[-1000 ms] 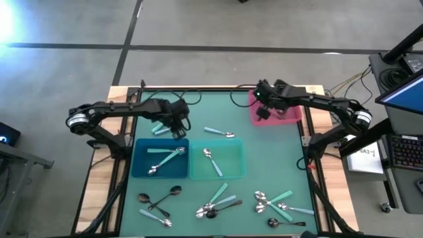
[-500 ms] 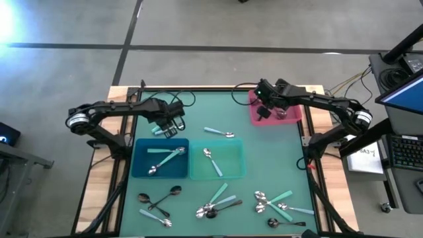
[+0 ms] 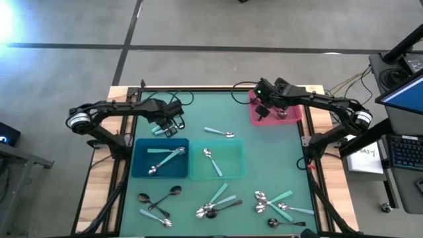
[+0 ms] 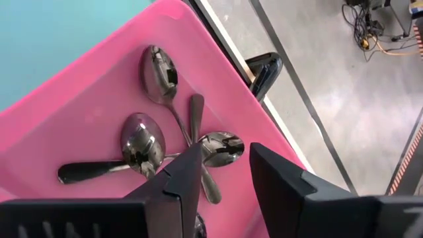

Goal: Sort silverware by color (type)
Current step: Put the green spoon into the blue bin

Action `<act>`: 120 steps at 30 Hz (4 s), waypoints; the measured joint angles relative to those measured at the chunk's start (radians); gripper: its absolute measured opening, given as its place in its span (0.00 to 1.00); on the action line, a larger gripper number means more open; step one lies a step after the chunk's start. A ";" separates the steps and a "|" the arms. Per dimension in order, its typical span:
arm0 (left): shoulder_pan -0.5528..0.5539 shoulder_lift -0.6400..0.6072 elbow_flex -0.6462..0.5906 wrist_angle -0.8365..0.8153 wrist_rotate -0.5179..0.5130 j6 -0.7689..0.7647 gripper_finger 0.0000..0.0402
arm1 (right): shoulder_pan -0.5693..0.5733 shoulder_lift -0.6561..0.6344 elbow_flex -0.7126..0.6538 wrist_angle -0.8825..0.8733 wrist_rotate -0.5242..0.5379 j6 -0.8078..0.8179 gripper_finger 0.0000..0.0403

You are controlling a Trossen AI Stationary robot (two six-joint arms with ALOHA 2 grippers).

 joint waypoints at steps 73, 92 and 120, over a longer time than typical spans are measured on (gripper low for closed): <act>0.159 0.048 -0.062 0.258 0.108 0.018 0.38 | 0.000 0.000 -0.001 0.054 -0.010 0.001 0.27; 0.180 0.160 -0.056 0.249 0.199 -0.023 0.07 | 0.000 0.000 -0.001 0.062 -0.038 0.027 0.24; -0.326 -0.370 -0.061 0.214 0.454 -0.313 0.07 | 0.001 0.000 -0.002 0.115 -0.239 0.082 0.21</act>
